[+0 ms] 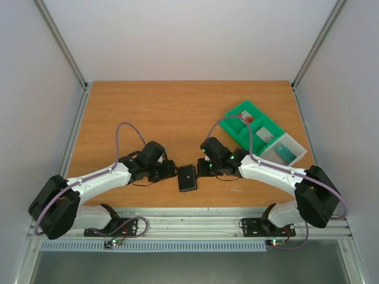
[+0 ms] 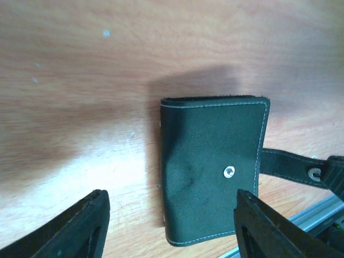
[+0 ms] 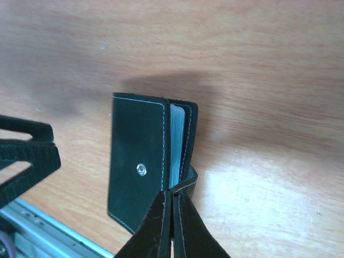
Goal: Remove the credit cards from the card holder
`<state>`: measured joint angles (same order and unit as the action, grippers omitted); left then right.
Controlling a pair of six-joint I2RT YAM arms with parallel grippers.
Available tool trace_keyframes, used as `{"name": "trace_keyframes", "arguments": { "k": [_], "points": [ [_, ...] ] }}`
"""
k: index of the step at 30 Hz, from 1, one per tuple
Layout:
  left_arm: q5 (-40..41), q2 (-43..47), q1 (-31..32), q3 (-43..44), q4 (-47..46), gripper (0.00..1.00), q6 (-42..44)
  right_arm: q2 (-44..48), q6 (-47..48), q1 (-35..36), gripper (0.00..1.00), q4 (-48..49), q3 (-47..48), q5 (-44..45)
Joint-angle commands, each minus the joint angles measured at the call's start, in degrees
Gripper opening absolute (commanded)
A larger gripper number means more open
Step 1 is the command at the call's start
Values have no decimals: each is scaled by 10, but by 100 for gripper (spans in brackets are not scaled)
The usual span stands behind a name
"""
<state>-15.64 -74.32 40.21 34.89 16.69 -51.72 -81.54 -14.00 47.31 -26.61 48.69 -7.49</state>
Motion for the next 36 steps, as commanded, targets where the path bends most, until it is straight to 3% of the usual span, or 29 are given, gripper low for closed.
{"name": "trace_keyframes", "arguments": {
  "k": [1,5,12,28,36],
  "points": [
    [69,49,-3,51,90,67,48,49,-1,2,1,22,-14,-26],
    [90,73,-14,67,132,74,85,72,-29,2,1,67,-16,-71],
    [-2,117,-65,19,92,79,90,70,-63,1,1,125,-27,-104],
    [-10,118,-74,-53,55,73,80,50,-146,-6,1,232,-55,-197],
    [-3,116,-74,-57,64,67,82,50,-121,-11,1,142,-68,-116]
  ]
}}
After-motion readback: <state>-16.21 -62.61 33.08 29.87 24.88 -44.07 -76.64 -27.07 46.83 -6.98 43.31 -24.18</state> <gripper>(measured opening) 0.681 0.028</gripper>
